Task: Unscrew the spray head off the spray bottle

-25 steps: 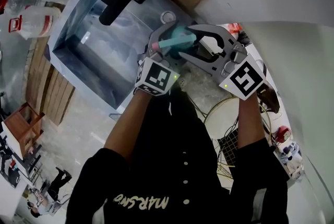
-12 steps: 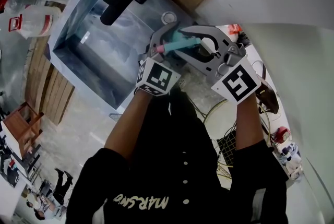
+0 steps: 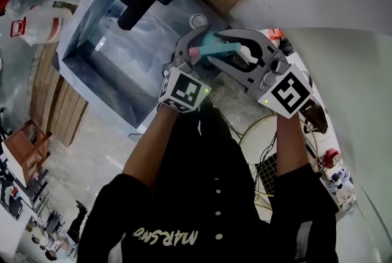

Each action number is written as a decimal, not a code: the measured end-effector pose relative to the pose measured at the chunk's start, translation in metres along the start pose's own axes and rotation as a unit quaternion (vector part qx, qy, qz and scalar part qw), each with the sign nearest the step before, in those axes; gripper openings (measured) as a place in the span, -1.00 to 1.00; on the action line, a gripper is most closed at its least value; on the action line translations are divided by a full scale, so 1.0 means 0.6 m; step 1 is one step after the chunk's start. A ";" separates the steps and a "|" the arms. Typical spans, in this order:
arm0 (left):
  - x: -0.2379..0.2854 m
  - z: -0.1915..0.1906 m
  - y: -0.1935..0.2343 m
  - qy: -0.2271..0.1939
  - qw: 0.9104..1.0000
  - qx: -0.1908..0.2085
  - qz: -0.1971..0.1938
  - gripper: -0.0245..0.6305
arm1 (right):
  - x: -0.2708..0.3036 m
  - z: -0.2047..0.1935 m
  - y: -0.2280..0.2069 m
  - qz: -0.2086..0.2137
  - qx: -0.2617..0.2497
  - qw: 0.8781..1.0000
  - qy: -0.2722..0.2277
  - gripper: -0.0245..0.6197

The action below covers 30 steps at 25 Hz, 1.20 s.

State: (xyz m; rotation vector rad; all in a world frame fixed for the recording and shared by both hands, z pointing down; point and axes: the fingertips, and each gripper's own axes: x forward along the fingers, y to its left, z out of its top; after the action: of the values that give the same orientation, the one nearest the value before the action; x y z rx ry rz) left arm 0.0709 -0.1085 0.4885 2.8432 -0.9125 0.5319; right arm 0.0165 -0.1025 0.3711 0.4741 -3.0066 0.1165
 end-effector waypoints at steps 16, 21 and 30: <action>-0.001 0.001 -0.004 -0.012 1.000 0.008 -0.008 0.26 | -0.016 0.064 -0.013 -0.039 0.027 0.998 -0.043 -0.45; -0.006 0.008 -0.002 -0.022 1.000 0.009 -0.001 0.26 | -0.017 0.072 -0.015 -0.044 0.027 0.998 -0.048 -0.45; -0.025 0.031 -0.004 -0.047 0.999 0.010 -0.004 0.29 | -0.025 0.092 -0.013 -0.059 0.032 0.996 -0.053 -0.45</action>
State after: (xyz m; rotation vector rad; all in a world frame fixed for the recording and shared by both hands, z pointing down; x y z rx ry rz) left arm 0.0666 -0.1022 0.4658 2.9108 -0.9148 0.4120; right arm 0.0284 -0.1102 0.3150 0.6825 -3.0752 0.1864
